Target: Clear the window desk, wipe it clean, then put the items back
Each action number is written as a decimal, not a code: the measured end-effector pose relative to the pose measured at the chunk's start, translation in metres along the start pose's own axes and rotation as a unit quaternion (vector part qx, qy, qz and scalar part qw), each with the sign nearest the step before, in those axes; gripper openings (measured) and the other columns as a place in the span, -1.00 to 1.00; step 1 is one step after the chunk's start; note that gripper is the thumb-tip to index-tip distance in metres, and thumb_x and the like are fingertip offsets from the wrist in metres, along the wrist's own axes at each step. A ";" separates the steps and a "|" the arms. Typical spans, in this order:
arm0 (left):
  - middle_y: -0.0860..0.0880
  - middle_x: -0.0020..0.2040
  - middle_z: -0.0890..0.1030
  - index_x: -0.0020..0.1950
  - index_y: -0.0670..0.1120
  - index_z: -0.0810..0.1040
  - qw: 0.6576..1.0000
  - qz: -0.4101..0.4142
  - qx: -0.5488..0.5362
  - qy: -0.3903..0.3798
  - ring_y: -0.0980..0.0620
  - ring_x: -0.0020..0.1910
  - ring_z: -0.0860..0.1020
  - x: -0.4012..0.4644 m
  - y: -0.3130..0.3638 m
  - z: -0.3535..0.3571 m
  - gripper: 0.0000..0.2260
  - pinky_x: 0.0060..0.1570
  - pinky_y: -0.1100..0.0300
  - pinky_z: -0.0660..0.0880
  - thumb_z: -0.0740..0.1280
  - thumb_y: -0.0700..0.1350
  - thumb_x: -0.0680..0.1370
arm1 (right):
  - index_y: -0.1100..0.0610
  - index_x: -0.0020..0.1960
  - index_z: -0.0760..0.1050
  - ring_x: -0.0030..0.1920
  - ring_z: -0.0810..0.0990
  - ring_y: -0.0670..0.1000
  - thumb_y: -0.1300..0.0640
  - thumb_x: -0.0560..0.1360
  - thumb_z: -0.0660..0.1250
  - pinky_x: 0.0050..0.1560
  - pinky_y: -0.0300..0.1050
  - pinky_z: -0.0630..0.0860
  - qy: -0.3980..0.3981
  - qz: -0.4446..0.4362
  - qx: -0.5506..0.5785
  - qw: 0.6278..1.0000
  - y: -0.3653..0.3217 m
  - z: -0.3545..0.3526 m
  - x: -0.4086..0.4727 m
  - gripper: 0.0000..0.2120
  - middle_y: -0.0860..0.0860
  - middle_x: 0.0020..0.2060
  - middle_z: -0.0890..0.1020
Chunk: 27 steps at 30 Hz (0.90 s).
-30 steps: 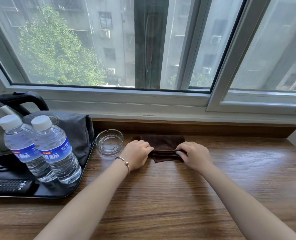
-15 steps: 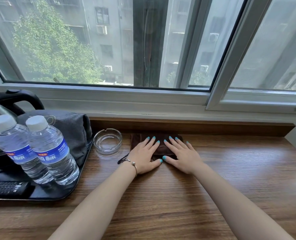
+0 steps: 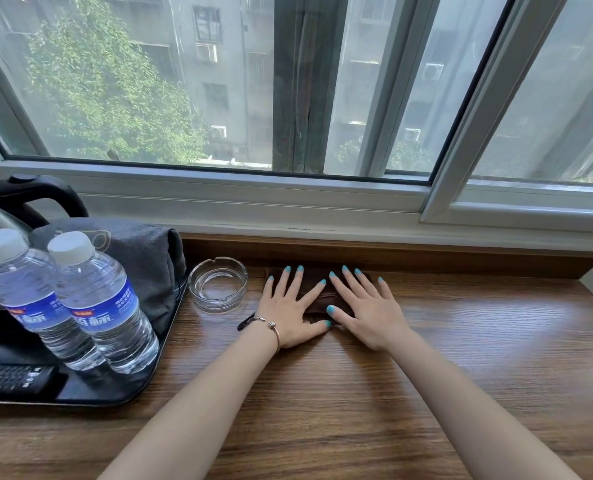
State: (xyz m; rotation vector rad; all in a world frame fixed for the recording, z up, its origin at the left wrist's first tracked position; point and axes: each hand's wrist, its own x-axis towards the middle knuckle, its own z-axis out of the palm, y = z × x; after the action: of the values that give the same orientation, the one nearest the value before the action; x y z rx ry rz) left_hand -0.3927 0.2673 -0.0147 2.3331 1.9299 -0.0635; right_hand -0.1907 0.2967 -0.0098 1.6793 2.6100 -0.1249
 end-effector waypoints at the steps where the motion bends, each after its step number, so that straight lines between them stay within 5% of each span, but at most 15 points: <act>1: -0.04 0.58 -0.25 0.50 0.34 -0.24 1.000 -0.003 -0.008 -0.006 -0.11 0.54 -0.30 -0.001 -0.001 0.000 -0.30 0.48 -0.15 -0.24 -0.06 0.49 0.43 | -0.28 0.56 -0.25 0.59 -0.19 -0.05 -0.37 0.57 -0.17 0.53 0.09 -0.21 0.000 0.000 -0.001 1.000 0.000 0.001 -0.001 -0.39 -0.13 0.60 -0.14; 21: -0.02 0.58 -0.25 0.48 0.37 -0.24 0.998 0.002 -0.022 -0.054 -0.09 0.54 -0.28 0.008 -0.012 -0.008 -0.32 0.49 -0.12 -0.24 -0.05 0.49 0.44 | -0.29 0.57 -0.19 0.59 -0.20 -0.04 -0.30 0.62 -0.08 0.54 0.13 -0.18 -0.029 0.023 0.047 0.998 -0.004 0.002 0.005 -0.42 -0.14 0.60 -0.12; 27: 0.02 0.58 -0.21 0.50 0.33 -0.18 0.991 -0.010 -0.044 -0.122 -0.05 0.55 -0.23 0.009 -0.015 -0.026 -0.36 0.49 -0.14 -0.18 -0.04 0.45 0.49 | -0.28 0.57 -0.18 0.59 -0.20 -0.02 -0.33 0.61 -0.10 0.55 0.17 -0.19 -0.065 0.041 0.037 0.996 -0.006 -0.010 0.006 -0.42 -0.13 0.60 -0.12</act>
State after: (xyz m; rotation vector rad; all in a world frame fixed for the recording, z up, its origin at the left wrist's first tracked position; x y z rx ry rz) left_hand -0.4068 0.2817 0.0094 2.1365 1.7998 -0.2486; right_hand -0.1989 0.3006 0.0001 1.7344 2.4679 -0.3219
